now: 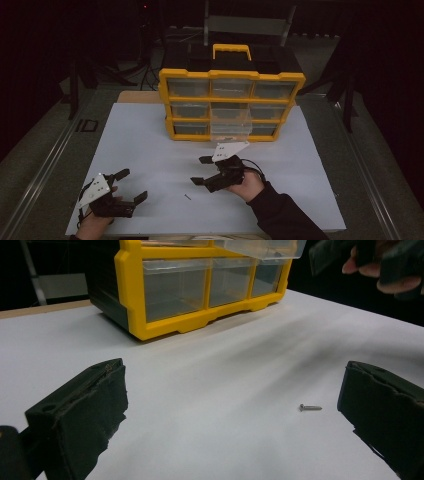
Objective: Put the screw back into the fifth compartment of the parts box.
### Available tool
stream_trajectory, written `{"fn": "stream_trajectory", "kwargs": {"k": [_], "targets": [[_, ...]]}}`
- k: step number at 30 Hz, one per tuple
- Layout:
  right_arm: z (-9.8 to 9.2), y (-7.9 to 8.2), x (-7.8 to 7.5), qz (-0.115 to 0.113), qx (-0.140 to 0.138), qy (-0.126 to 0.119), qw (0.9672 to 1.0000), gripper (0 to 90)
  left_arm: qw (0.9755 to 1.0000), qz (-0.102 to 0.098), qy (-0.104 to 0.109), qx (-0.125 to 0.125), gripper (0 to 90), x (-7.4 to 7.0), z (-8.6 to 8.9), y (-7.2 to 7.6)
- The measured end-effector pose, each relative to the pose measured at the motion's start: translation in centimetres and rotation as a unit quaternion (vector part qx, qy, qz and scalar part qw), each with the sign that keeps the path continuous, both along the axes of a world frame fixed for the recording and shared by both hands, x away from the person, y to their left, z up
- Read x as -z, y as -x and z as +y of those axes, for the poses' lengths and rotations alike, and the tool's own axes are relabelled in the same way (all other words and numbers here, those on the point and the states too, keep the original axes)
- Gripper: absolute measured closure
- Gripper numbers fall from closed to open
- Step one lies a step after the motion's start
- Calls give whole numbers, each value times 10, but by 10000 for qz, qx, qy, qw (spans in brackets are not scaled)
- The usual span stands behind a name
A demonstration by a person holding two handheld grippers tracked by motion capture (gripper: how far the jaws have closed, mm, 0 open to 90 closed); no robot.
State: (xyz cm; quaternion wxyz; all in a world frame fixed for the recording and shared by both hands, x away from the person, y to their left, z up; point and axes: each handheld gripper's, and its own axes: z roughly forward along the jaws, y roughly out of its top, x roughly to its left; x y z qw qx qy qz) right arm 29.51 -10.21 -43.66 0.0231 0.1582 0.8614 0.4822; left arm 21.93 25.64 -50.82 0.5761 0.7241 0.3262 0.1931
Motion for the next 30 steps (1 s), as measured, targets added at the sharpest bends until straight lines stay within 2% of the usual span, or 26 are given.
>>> {"fn": "stream_trajectory", "kwargs": {"k": [4,17,23,30], "targets": [[4,3,8,38,-98,12,9999,335,10000,4,17,-5,6,0,0,0],[27,20,44,8,-468,501,9976,483,10000,-7,24,-1,6,0,1,0],[32,22,59,-52,-454,720,9964,563,10000,-6,22,-4,6,-1,1,0],[37,19,74,115,-373,859,9955,607,10000,-6,18,0,6,0,1,0]]}}
